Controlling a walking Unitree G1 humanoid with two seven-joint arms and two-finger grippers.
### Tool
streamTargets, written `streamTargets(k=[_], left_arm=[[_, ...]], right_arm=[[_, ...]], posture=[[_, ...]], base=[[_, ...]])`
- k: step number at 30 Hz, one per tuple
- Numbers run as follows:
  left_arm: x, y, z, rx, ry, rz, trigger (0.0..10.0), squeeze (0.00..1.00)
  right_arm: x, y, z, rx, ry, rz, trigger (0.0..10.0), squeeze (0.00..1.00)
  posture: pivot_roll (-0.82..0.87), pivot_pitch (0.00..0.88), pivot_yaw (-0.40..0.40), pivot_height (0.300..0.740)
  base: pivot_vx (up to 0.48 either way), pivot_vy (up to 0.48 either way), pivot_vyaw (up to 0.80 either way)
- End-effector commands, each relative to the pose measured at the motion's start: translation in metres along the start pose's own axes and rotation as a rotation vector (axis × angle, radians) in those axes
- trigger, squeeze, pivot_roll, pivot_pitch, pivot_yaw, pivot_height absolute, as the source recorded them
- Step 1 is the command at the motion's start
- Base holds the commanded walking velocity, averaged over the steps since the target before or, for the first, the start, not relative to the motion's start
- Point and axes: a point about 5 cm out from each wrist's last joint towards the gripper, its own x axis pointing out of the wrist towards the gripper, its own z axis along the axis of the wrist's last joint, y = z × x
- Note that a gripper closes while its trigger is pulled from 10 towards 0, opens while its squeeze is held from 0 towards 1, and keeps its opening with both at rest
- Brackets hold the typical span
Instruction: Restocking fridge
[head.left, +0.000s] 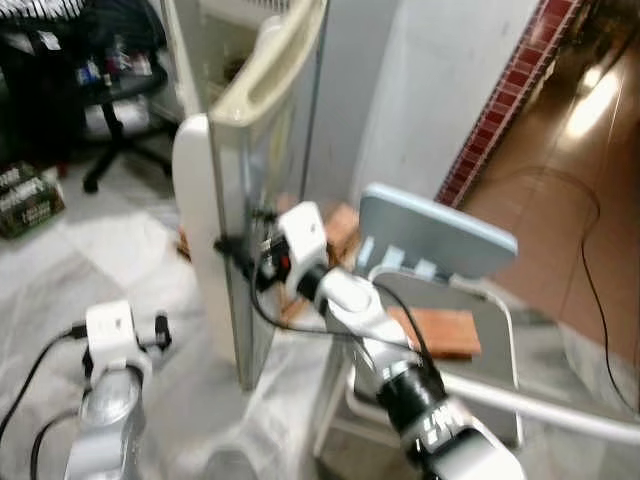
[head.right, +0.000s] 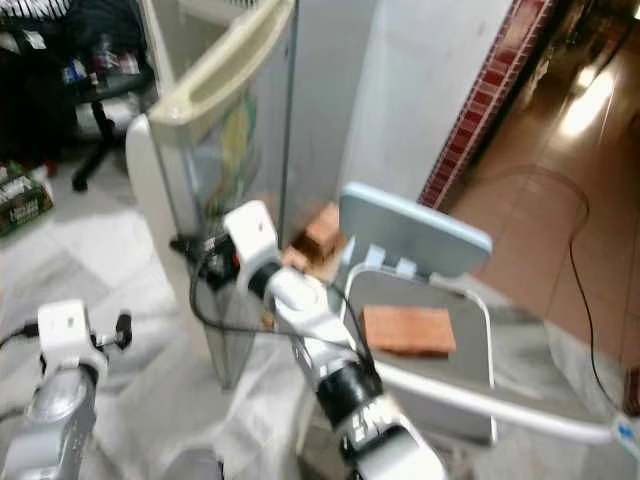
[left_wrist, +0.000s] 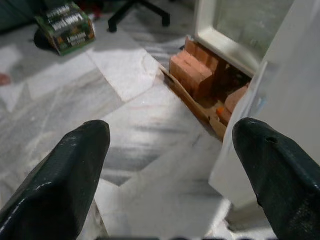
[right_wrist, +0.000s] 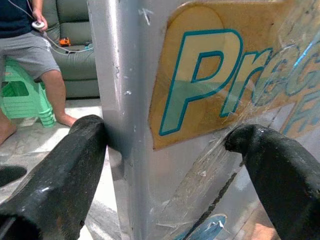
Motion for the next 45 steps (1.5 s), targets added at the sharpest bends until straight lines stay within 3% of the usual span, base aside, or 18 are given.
streamTargets(k=[1, 13, 18, 20, 21, 22, 24, 27, 34, 38, 45], left_arm=[[-0.002, -0.005, -0.001, -0.012, 0.003, -0.026, 10.0, 0.00], [0.000, -0.007, -0.002, 0.009, 0.016, -0.032, 10.0, 0.00], [0.001, -0.007, -0.003, 0.012, 0.024, -0.023, 10.0, 0.00], [0.001, -0.008, -0.003, 0.013, 0.031, -0.021, 10.0, 0.00], [0.002, -0.008, -0.003, 0.013, 0.033, -0.021, 10.0, 0.00], [0.002, -0.008, -0.003, 0.012, 0.033, -0.022, 10.0, 0.00], [0.002, -0.008, -0.003, 0.013, 0.034, -0.022, 10.0, 0.00], [0.002, -0.008, -0.004, 0.017, 0.034, -0.025, 10.0, 0.00], [0.002, -0.009, -0.004, 0.011, 0.034, -0.027, 10.0, 0.00], [0.001, -0.009, -0.005, -0.002, 0.033, -0.026, 10.0, 0.00], [0.001, -0.007, -0.006, -0.010, 0.044, -0.021, 10.0, 0.00]], right_arm=[[-0.001, -0.017, 0.005, 0.002, -0.015, -0.076, 10.0, 0.00], [0.001, -0.017, 0.004, 0.017, -0.012, -0.069, 10.0, 0.00], [0.004, -0.022, -0.004, 0.034, 0.095, -0.152, 10.0, 0.00], [0.010, -0.009, 0.008, 0.147, 0.021, -0.080, 10.0, 0.00], [0.012, 0.006, 0.020, 0.252, -0.043, 0.038, 10.0, 0.00], [0.010, 0.031, 0.041, 0.395, -0.134, 0.254, 10.0, 0.00], [0.004, 0.047, 0.056, 0.378, -0.190, 0.399, 10.0, 0.00], [-0.004, 0.060, 0.058, 0.294, -0.185, 0.521, 10.0, 0.00], [-0.006, 0.048, 0.046, 0.308, -0.143, 0.473, 10.0, 0.00], [-0.010, 0.029, 0.022, 0.203, -0.039, 0.333, 10.0, 0.00], [-0.022, -0.002, 0.006, 0.136, 0.026, 0.113, 10.0, 0.00]], posture=[[0.22, 0.006, -0.078, 0.740], [0.22, 0.004, -0.075, 0.740], [0.22, 0.003, -0.077, 0.740], [0.22, 0.002, -0.078, 0.740], [0.22, 0.002, -0.077, 0.740], [0.22, 0.002, -0.077, 0.740], [0.22, 0.000, -0.078, 0.740], [0.22, 0.000, -0.078, 0.740], [0.21, 0.003, -0.079, 0.740], [0.21, 0.006, -0.080, 0.740], [0.21, 0.011, -0.078, 0.740]], base=[[0.398, 0.000, 0.00], [0.080, 0.000, 0.00], [0.000, 0.000, 0.00], [0.000, 0.000, 0.00], [0.000, 0.000, 0.00], [0.000, 0.000, 0.00], [0.000, 0.000, 0.00], [0.000, 0.000, 0.00], [0.000, 0.000, 0.00], [0.000, 0.000, 0.00], [0.000, 0.172, 0.00]])
